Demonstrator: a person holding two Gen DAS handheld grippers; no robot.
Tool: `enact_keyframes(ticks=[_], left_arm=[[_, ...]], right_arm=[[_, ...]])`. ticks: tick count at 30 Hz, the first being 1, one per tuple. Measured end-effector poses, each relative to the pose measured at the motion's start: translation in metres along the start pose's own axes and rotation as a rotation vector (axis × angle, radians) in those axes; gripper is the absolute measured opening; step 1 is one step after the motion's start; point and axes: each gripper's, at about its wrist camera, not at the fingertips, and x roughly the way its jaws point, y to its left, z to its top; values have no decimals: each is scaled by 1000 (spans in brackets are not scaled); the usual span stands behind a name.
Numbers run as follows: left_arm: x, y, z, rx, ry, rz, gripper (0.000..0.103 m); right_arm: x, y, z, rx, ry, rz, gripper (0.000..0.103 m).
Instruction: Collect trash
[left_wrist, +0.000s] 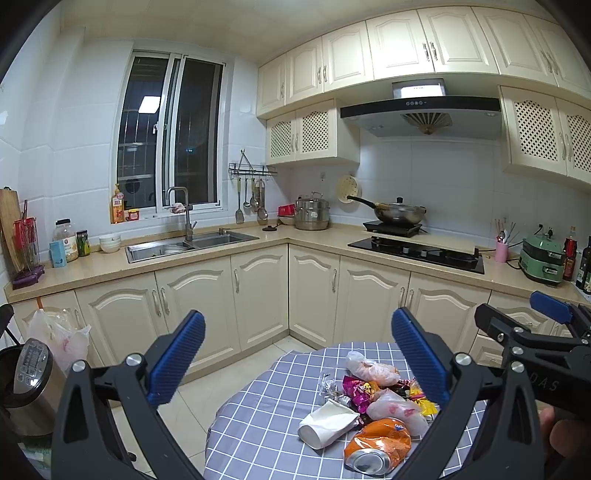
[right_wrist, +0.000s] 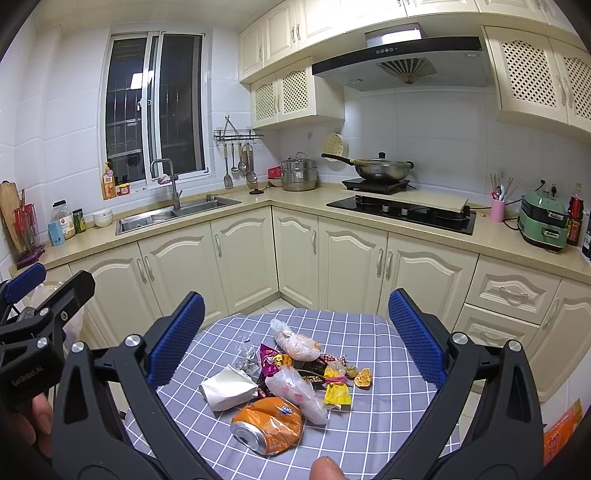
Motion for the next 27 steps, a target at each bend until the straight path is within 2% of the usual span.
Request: enact_keyframes(ticks=[9,13,21,27], left_arm=[[14,1,-7,3,32,-7,99],[30,1,-17,12,70,-6,99],[78,8,-57,40,192,-5,99],[126,1,-107,96,330,-74,99]], right_arm=[[12,0,-2,-2,23,-4,97],[28,-6,-8,-1,59,-17,97],[66,-31,-31,19,180,-31,97],[101,-41,-65,19,325,-23,97]])
